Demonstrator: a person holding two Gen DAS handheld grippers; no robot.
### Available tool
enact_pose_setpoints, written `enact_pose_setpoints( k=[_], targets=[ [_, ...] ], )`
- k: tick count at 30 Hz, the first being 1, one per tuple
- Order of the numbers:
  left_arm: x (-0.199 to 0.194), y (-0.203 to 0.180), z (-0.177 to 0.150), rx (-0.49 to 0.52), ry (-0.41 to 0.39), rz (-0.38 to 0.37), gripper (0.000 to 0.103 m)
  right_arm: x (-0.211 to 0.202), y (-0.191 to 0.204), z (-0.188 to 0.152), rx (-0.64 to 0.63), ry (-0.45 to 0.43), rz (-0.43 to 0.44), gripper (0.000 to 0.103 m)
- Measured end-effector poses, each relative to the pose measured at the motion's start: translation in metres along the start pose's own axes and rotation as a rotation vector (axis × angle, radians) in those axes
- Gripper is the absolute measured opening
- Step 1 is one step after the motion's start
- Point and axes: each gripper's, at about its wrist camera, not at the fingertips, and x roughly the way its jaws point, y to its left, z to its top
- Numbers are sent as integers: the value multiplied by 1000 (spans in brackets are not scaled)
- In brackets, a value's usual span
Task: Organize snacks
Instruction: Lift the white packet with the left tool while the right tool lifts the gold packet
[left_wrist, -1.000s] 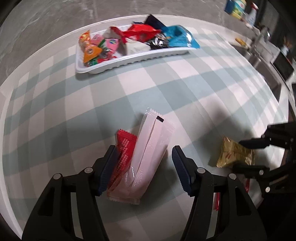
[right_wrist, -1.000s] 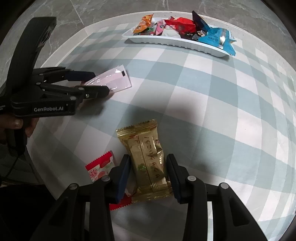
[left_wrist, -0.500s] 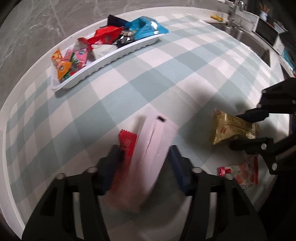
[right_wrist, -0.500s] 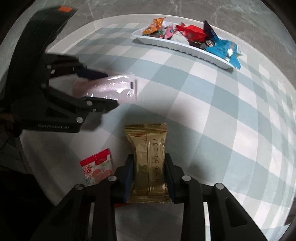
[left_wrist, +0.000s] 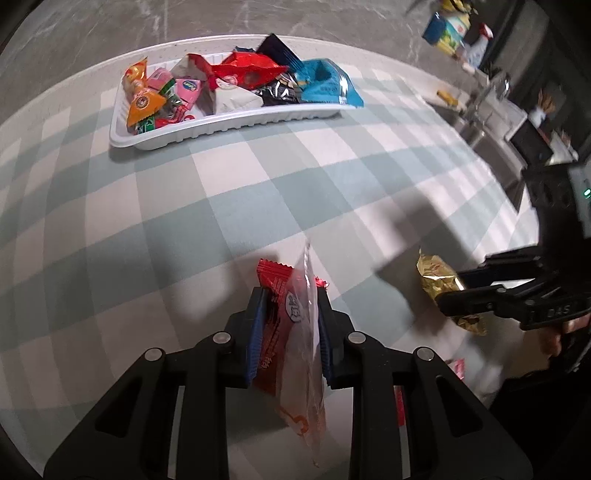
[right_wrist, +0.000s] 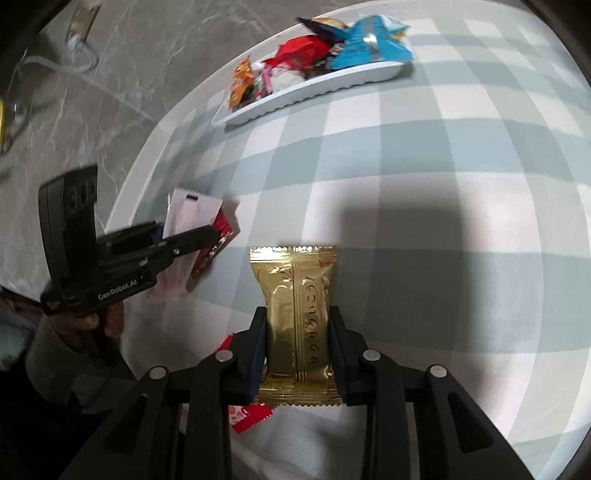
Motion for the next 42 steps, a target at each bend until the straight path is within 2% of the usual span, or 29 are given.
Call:
enact_pose_setpoints(
  k=[5, 15, 18, 26, 29, 30, 31, 32, 42],
  targets=[
    [-5, 5, 5, -41, -19, -25, 21, -7, -8, 3, 60, -22, 50, 33],
    [-3, 19, 7, -76, 5, 2, 21, -4, -14, 6, 67, -7, 42, 33],
    [-4, 21, 3, -76, 27, 7, 22, -3, -11, 7, 44, 3, 25, 33],
    [-20, 28, -19, -61, 66, 97, 23, 3, 8, 13, -91, 35, -64, 35],
    [-28, 35, -30, -79, 80, 124, 29, 6, 14, 14, -138, 44, -97, 35],
    [-30, 38, -33, -85, 85, 132, 36, 7, 15, 15, -149, 46, -105, 36],
    [-33, 42, -38, -99, 89, 138, 48, 7, 16, 15, -156, 47, -108, 36],
    [-36, 46, -43, -113, 96, 147, 50, 7, 16, 14, -158, 48, -107, 37],
    [-59, 72, -82, -218, 123, 213, 51, 8, 15, 14, -168, 50, -111, 40]
  ],
)
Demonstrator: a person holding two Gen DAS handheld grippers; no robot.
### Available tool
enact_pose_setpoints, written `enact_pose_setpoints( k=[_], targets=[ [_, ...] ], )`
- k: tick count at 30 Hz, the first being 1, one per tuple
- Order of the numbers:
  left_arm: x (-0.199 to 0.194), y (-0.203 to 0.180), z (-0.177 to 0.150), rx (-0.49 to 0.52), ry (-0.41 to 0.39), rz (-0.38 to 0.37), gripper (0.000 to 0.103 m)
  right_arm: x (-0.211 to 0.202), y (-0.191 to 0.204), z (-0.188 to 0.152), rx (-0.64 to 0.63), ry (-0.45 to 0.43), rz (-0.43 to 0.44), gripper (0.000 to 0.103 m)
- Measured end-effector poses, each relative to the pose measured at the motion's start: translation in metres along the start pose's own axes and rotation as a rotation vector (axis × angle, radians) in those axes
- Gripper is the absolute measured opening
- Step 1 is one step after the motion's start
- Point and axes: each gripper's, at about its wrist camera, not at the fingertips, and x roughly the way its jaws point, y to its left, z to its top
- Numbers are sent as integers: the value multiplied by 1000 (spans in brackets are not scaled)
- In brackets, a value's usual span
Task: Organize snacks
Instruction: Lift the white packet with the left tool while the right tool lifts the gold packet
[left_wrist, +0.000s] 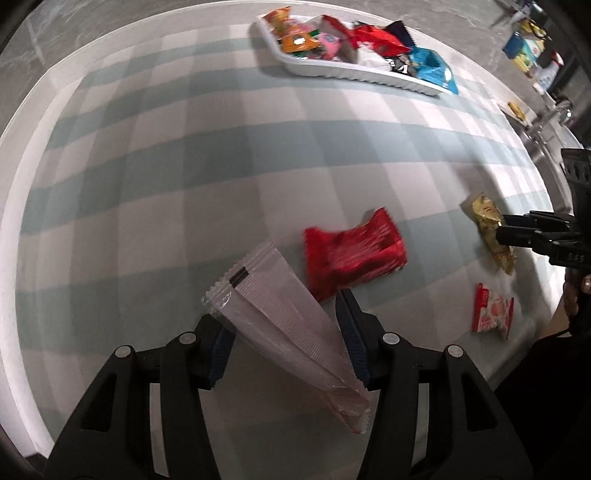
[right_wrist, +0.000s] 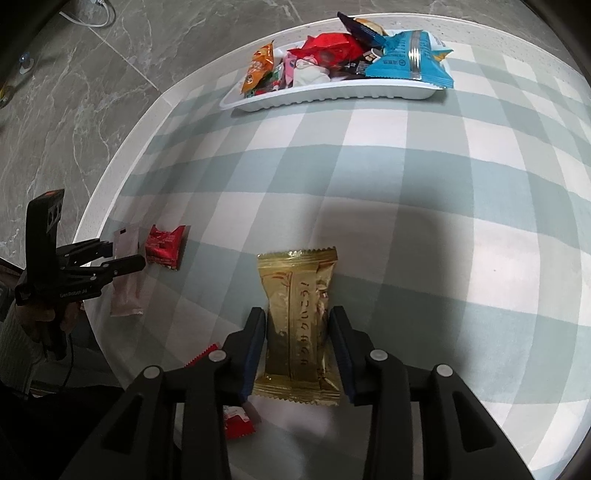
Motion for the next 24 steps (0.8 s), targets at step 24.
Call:
enact_pose_setpoints(
  k=[24],
  targets=[
    [-9, -11, -36, -64, -7, 115, 47, 8, 34, -12, -232, 13, -201, 34]
  ],
)
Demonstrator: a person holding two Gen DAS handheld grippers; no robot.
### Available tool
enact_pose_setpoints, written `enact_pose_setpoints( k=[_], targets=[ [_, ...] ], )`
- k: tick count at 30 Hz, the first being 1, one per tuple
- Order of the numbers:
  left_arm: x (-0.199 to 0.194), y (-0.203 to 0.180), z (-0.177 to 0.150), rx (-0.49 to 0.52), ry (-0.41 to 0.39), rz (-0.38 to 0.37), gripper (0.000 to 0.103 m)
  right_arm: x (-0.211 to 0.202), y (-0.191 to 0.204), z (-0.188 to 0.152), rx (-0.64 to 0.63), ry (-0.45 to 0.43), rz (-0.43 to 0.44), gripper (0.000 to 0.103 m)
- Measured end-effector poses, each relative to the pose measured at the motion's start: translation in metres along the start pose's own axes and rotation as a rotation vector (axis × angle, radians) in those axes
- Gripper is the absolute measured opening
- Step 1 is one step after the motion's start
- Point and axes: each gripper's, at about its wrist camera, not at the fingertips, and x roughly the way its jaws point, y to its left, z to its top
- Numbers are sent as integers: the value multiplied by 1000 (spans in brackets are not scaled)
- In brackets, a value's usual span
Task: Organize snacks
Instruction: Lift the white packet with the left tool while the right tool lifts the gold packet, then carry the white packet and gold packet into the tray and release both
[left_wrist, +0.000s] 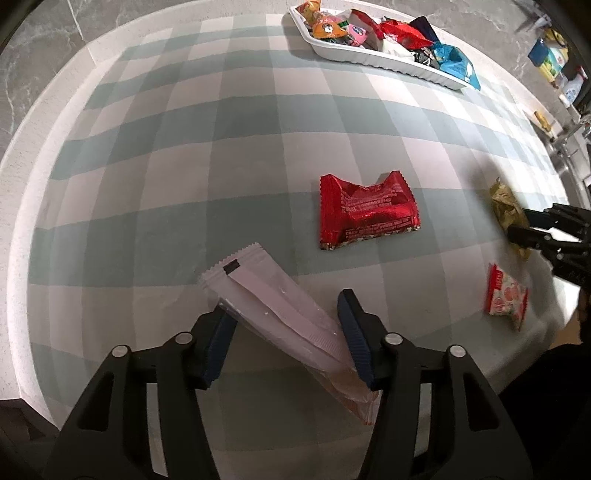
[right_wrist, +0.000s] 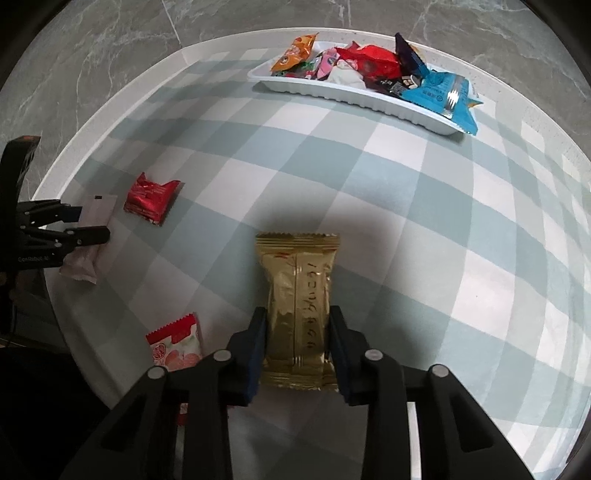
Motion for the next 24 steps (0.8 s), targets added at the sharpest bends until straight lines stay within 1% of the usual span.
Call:
enact_pose_setpoints(
  k=[1, 3, 6, 11, 16, 24],
  targets=[
    [0, -2, -1, 18, -9, 18, 39, -1, -2, 0, 10, -3, 11, 34],
    [-1, -2, 0, 21, -25, 13, 29, -1, -7, -1, 34, -7, 33, 34],
    [-2, 4, 1, -13, -35, -3, 19, -3, -17, -1, 99, -14, 87, 34],
    [-2, 13, 5, -78, -41, -61, 16, -4, -34, -3, 217, -23, 192, 34],
    [-3, 15, 11, -95, -54, -93, 16, -3, -47, -5, 315, -27, 280, 34],
    [-7, 20, 19, -145, -74, -148, 16, -2, -61, -3, 414, -40, 376, 34]
  ],
)
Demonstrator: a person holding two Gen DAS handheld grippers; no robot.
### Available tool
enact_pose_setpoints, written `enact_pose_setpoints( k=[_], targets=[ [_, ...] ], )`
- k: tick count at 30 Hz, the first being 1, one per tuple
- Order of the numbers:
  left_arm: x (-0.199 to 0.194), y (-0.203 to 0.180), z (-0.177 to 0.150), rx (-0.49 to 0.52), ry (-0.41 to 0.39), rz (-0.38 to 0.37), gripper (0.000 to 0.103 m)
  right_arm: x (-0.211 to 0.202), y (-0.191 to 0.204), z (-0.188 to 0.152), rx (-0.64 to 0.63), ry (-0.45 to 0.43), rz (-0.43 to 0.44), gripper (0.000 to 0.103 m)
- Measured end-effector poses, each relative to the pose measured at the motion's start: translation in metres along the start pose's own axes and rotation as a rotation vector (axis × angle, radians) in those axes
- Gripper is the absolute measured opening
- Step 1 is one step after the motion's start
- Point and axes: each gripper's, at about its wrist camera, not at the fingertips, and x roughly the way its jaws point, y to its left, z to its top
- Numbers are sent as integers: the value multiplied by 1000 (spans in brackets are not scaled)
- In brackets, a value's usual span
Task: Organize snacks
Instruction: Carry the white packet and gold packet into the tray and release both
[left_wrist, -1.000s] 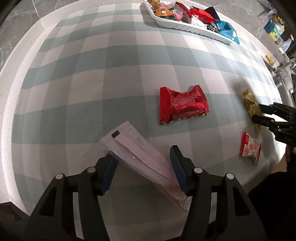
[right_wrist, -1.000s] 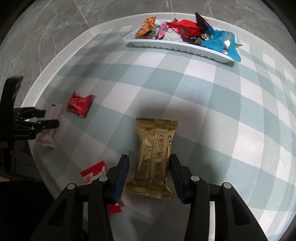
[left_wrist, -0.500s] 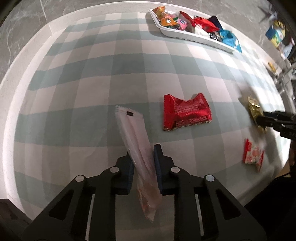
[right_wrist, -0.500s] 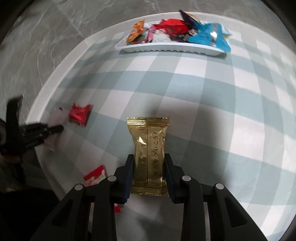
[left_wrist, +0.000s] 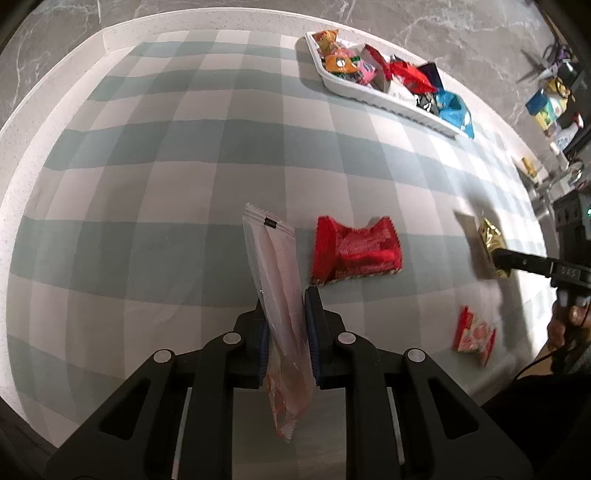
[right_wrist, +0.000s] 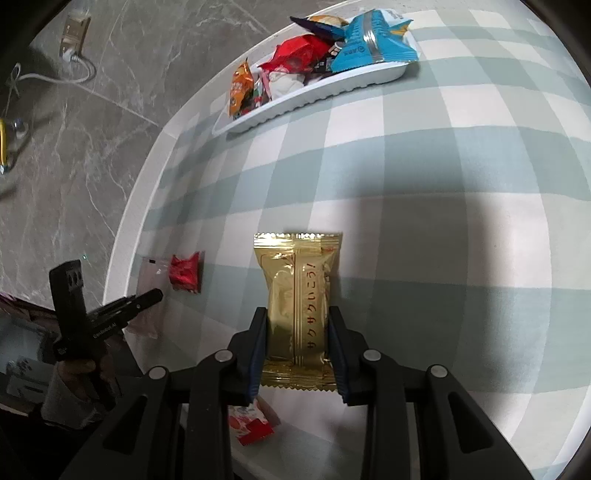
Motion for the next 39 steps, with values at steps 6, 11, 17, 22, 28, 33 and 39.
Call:
enact_pose_setpoints(
  k=[6, 11, 17, 22, 28, 33, 39],
  targets=[
    [-4, 1, 13, -34, -28, -40, 16, 0, -2, 10, 42, -11, 57, 34],
    [-6, -5, 33, -34, -48, -77, 16, 0, -5, 23, 64, -23, 90, 34],
    [-5, -21, 67, 2, -78, -120, 16, -5, -7, 45, 85, -50, 129, 34],
    [-2, -35, 102, 15, -99, -175, 16, -10, -10, 70, 101, -87, 155, 34],
    [4, -54, 146, 58, -122, -212, 16, -15, -10, 100, 116, -120, 181, 34],
    [14, -68, 181, 93, -123, -241, 16, -17, -9, 132, 116, -150, 188, 34],
    [30, -83, 222, 118, -126, -263, 16, -15, -11, 171, 111, -177, 184, 34]
  ],
)
